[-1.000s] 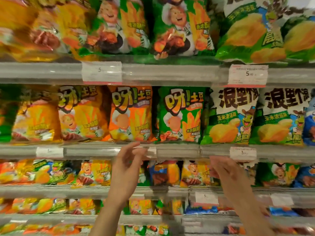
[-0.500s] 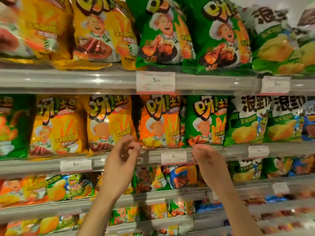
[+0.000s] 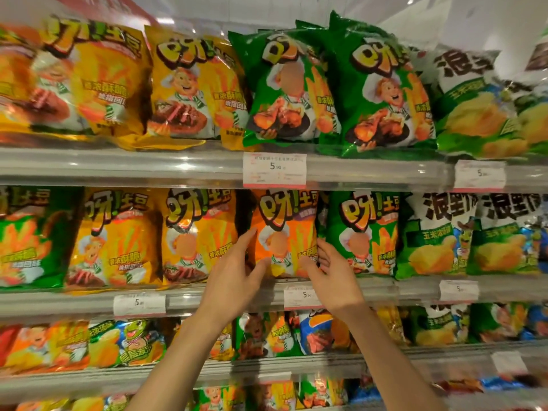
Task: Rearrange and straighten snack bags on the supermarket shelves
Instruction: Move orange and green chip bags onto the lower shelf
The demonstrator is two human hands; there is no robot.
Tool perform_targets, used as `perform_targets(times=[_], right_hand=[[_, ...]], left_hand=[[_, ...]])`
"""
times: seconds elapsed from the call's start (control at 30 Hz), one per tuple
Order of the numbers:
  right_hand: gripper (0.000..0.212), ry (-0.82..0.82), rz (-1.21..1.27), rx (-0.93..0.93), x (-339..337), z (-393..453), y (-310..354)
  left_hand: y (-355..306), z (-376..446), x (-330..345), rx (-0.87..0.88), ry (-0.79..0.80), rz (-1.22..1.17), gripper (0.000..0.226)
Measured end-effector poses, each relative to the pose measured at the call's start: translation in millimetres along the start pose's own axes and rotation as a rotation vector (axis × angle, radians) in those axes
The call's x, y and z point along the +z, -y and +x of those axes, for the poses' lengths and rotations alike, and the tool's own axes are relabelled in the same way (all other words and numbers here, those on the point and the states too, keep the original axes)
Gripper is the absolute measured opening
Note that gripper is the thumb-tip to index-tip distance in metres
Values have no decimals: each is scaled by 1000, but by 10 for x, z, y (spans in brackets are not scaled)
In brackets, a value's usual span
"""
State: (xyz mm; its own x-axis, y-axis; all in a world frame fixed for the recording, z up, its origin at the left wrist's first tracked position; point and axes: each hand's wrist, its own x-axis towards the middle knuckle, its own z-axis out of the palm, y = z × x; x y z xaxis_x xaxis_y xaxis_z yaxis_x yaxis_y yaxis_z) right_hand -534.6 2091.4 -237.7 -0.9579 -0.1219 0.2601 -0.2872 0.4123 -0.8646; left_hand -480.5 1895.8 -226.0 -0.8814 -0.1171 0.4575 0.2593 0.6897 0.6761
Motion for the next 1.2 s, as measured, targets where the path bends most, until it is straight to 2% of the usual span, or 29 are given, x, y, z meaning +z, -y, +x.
perform_targets(times=[0.1,0.23,0.33,0.4,0.47,0.63,0.7,0.8,0.83,0.93,1.0,1.03,1.1,1.13,1.2], right_hand=[[36,-32,127,-3,-19,34,82],[52,-62,105,-6,-122,47,177],[58,-18,150,36,-199,26,205],[51,7,215,69,-225,15,217],[42,18,243,87,-238,-4,229],[70,109,311,103,-216,-66,221],[62,122,318,87,-228,-106,188],[23,107,309,40,-259,-247,94],[16,113,304,32,-259,-308,81],[32,82,251,91,-234,-495,16],[16,64,218,125,-201,-594,-52],[24,52,210,109,-178,-645,-109],[51,9,190,92,-120,-762,-185],[57,-8,187,117,-85,-811,-213],[51,-19,210,149,-7,-888,-218]], left_hand=[[-27,2,-19,-7,-33,-69,64],[-87,-15,-90,-40,-64,-135,64],[-104,-71,-139,-50,-49,-217,55],[-107,-106,-162,-82,-36,-275,55],[-106,-143,-170,-111,-17,-327,64],[-86,-255,-167,-131,9,-380,63],[-54,-302,-173,-151,23,-425,60],[17,-394,-227,-189,5,-484,48],[46,-435,-254,-198,-14,-471,42],[157,-615,-342,-243,-98,-489,26],[255,-780,-401,-284,-171,-484,20],[311,-866,-427,-315,-212,-489,19],[428,-1034,-478,-380,-284,-522,18],[487,-1105,-506,-401,-304,-535,18],[589,-1205,-573,-429,-314,-545,18]])
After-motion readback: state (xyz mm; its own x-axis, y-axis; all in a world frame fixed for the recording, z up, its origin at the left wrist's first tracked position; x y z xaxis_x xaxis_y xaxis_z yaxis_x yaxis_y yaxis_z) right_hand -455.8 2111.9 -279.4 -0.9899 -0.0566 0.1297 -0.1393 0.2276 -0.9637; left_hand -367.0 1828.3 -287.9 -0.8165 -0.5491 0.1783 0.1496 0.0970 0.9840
